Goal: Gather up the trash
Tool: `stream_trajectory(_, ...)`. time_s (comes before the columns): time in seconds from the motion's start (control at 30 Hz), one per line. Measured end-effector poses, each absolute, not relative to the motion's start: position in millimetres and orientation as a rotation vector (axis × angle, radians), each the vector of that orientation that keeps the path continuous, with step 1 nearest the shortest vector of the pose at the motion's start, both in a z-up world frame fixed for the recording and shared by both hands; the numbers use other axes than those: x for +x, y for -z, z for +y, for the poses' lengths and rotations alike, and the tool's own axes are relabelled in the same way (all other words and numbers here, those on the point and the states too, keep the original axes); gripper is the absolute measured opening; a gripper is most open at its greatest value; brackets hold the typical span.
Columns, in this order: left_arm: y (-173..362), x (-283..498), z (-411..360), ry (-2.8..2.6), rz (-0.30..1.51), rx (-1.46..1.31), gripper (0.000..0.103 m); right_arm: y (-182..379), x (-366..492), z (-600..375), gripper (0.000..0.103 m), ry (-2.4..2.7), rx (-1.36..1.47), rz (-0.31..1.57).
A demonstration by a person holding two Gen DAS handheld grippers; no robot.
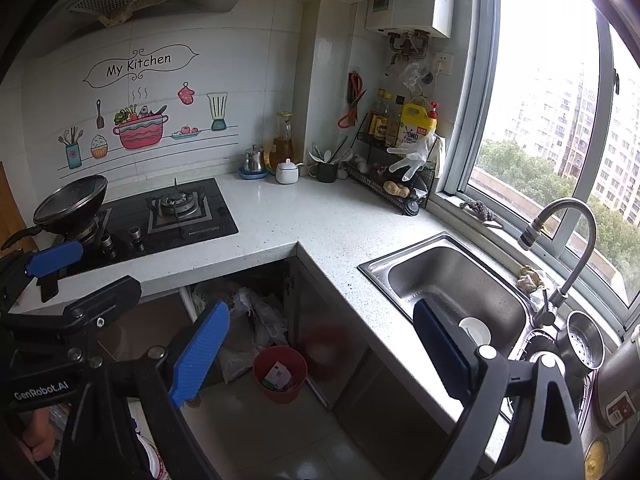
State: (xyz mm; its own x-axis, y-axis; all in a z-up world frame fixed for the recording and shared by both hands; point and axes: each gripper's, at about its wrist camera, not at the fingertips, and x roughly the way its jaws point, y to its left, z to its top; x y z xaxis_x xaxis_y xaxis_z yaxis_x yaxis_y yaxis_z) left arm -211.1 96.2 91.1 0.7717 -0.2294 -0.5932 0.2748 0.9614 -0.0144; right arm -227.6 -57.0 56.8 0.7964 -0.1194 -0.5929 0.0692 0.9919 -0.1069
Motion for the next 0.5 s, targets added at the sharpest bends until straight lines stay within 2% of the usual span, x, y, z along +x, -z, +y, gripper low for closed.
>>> stream_trajectory(0.5, -88.2, -207.6, 94.6, 0.295, 0.645, 0.085, 0.088, -54.4, -227.7, -54.6, 0.093, 0.114, -0.076, 0.651)
